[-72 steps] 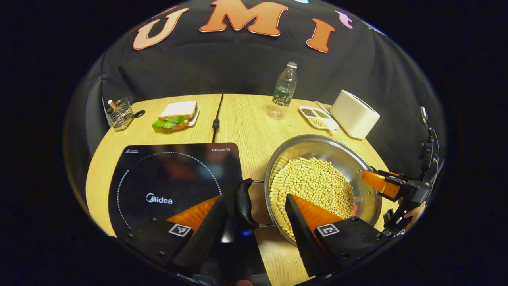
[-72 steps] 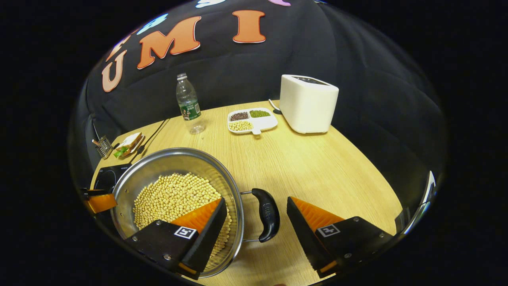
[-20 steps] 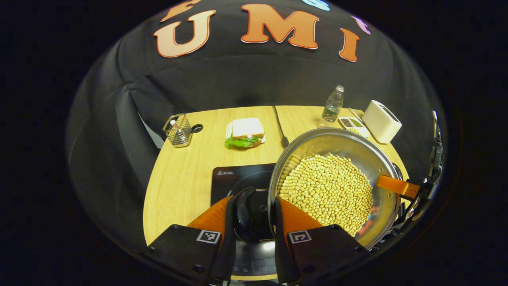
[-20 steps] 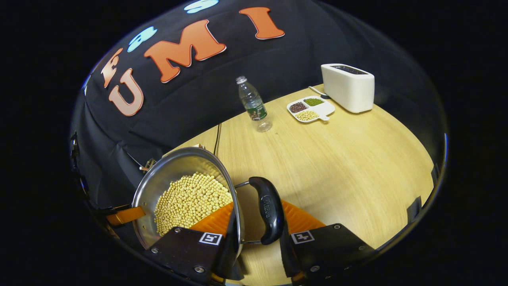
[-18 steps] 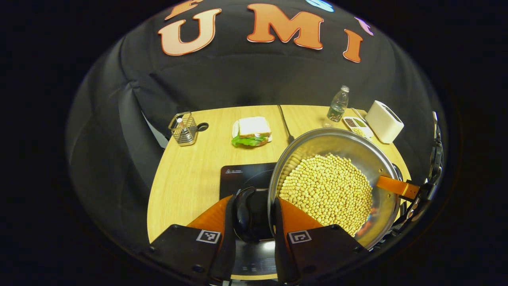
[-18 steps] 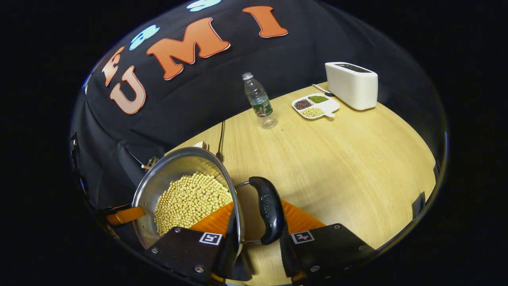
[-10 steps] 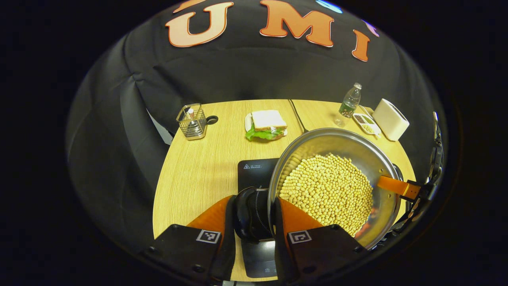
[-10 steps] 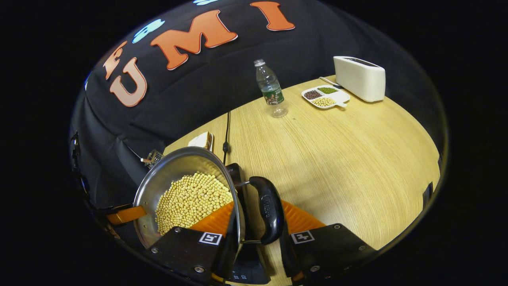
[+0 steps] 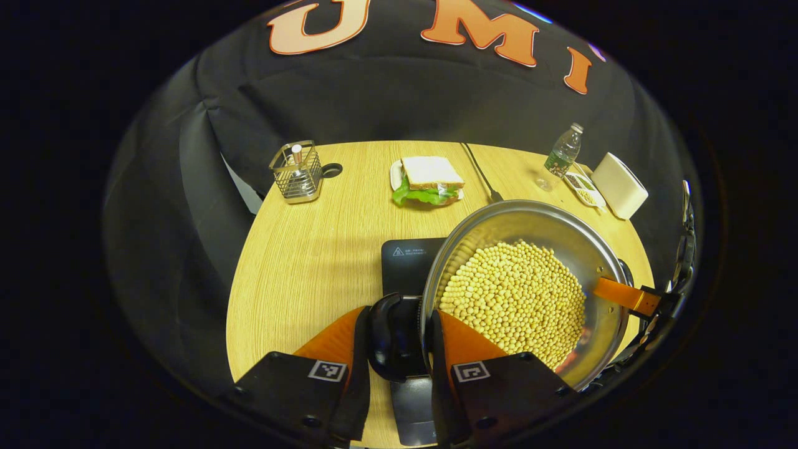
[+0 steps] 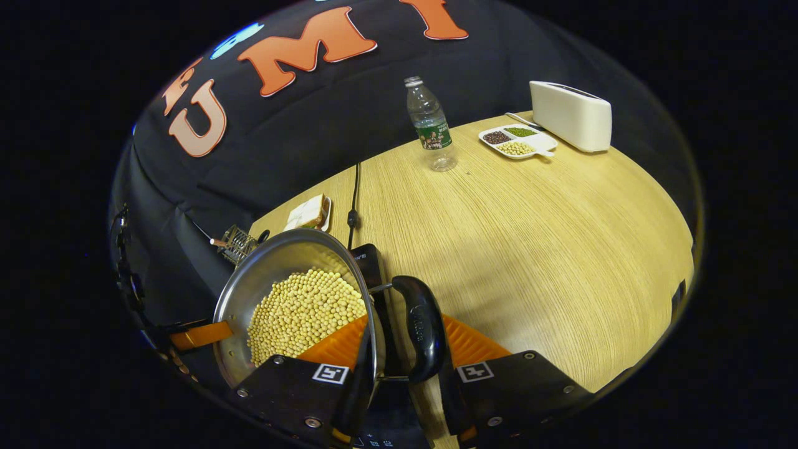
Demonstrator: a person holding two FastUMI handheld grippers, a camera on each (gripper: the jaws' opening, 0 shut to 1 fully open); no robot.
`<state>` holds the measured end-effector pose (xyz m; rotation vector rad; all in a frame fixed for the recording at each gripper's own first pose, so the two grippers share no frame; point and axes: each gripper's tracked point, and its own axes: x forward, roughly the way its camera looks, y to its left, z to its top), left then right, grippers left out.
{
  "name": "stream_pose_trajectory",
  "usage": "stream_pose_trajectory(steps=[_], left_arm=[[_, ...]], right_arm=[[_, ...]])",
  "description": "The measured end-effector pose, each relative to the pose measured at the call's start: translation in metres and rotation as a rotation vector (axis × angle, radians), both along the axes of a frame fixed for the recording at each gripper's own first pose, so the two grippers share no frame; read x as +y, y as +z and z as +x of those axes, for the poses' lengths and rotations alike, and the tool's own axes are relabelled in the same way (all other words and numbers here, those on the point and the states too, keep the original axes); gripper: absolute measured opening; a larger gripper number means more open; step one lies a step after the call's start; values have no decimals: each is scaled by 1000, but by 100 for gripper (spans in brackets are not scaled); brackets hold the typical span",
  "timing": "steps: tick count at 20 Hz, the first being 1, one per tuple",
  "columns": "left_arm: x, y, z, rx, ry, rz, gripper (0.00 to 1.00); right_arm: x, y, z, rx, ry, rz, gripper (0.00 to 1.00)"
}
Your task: First push the handle of the pot to place it horizontally, then grasp the pot with both hands and set it on the induction cooktop.
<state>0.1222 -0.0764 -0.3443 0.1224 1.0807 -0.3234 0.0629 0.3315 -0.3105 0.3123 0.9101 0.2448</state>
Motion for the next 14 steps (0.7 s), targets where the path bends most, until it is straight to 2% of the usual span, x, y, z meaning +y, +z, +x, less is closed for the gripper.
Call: stream_pose_trajectory(steps=[2,4,5,6,7,8,9,12,14], left_arm=[[2,1,-1,-15,-35,20,51],[1,2,2,-44,-24,43,59],[3,3,3,-62,-7,46,65],[4,7,5,-77,16,52,67],[5,14,4,-93,30,53,72],[6,24,4,-109,37,48,86],[6,34,3,-130,41,49,100],[11,85,12,-250,56,79,100],[7,133,20,-353,98,48,100]], right_arm=[[1,-3,-1,10,-1,3,51],[4,1,-3,6,25,10,54],[2,5,-1,-7,39,-1,48],[-4,10,2,-24,41,-21,67],[-13,14,7,-39,34,-37,75],[-19,23,10,-51,24,-29,91],[-27,35,15,-67,7,-13,94],[-58,76,36,-151,-35,0,95],[-81,108,47,-223,-30,-25,95]])
